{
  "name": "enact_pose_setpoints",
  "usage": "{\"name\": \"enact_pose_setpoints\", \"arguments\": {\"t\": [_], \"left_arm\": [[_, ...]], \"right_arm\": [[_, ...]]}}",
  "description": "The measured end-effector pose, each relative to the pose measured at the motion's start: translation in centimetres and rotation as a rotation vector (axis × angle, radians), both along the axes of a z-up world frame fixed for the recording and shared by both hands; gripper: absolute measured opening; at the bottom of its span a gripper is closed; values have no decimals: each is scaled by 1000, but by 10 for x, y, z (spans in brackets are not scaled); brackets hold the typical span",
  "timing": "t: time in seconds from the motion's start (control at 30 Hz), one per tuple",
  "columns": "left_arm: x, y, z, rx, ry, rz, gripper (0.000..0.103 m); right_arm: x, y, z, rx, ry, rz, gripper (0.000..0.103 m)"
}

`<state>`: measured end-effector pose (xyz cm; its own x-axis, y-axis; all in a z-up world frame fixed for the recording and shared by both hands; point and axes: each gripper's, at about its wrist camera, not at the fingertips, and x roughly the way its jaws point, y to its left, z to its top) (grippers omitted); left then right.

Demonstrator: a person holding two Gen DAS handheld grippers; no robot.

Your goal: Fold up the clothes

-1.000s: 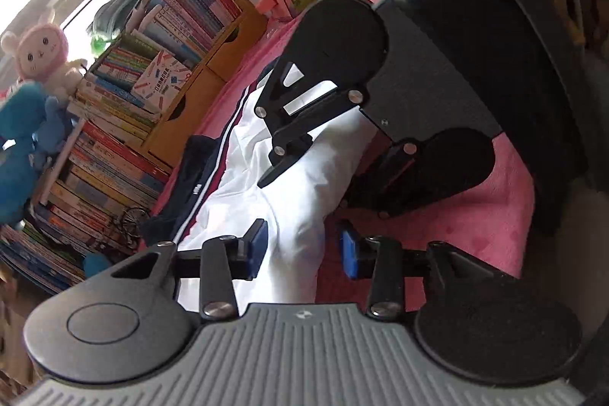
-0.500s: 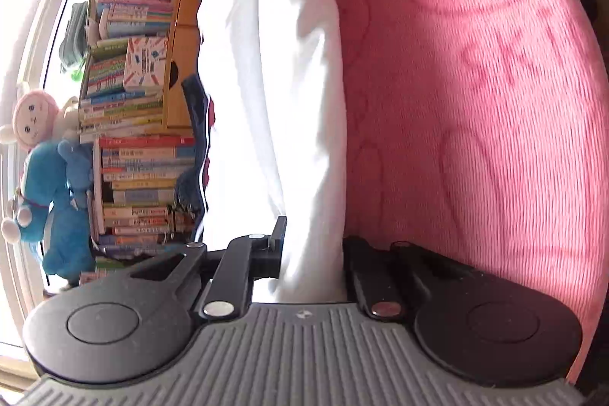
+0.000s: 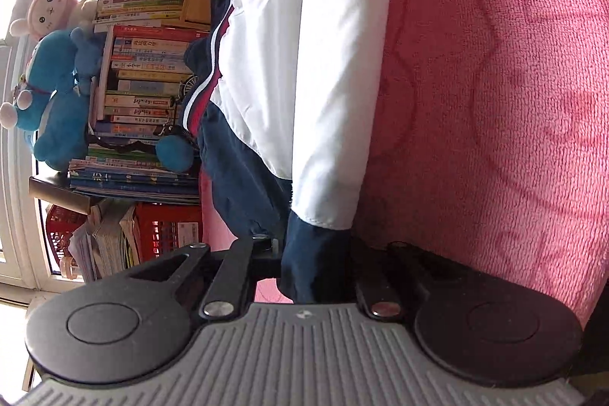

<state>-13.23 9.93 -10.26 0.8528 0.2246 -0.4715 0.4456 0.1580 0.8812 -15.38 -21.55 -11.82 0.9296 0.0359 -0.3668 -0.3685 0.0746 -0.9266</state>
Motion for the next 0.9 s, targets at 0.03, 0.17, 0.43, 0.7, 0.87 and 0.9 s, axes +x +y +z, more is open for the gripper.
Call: {"name": "enact_pose_setpoints", "arguments": {"t": [0.03,0.17,0.43,0.7,0.87,0.9], "left_arm": [[-1,1,0,-5,-1,2,5],[-3,4,1,-30,-5,7,4],[-4,6,4,-64,-17,8,2],[-6,5,3,-66,-38,7,1],[-8,6,3,-80,-56,4,1],[-9,7,4,-85,-59,2,1]], "right_arm": [[-5,-6,-2,-8,-1,-5,8],[-8,-21,-2,-4,16,-67,11],[-13,-69,34,274,75,-414,10],[-17,53,87,743,171,-130,18],[26,124,90,996,421,-115,18],[39,125,89,1028,436,-152,18]]}}
